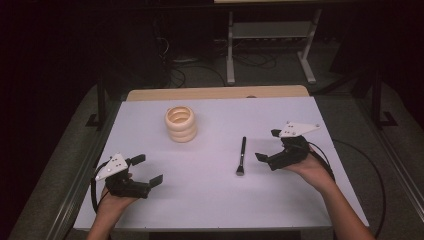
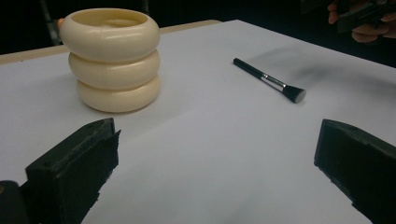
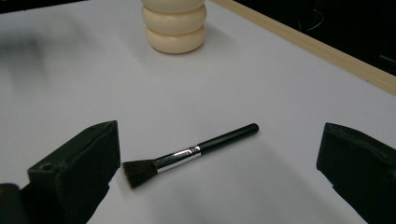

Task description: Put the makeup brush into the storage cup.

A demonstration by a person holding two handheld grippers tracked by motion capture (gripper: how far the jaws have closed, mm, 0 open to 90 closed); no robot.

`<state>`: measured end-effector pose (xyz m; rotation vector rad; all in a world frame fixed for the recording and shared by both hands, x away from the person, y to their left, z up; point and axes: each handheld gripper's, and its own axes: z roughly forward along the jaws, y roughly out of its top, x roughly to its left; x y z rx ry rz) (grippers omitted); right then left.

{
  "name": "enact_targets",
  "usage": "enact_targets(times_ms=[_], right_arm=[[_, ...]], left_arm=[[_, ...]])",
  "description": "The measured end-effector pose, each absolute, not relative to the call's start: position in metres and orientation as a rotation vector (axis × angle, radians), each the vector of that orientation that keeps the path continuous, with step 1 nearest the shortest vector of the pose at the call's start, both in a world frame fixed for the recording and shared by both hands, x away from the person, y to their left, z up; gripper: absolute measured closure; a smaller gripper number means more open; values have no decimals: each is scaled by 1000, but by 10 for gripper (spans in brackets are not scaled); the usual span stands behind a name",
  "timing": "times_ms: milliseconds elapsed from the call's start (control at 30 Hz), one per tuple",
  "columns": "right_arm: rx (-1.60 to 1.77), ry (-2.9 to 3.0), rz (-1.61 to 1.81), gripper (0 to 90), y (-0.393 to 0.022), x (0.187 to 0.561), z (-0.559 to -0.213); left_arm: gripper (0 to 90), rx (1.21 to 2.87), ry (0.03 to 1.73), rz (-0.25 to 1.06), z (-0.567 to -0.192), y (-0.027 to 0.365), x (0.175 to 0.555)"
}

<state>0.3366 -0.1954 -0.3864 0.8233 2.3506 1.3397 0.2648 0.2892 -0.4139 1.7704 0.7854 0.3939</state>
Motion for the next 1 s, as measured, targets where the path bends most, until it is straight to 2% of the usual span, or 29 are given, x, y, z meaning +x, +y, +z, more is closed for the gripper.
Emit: enact_targets(times_ms=[1000], right_arm=[[605,2644,1189,0,-157,373,-390]], left_arm=[[0,1764,784,378,-414,289,265]])
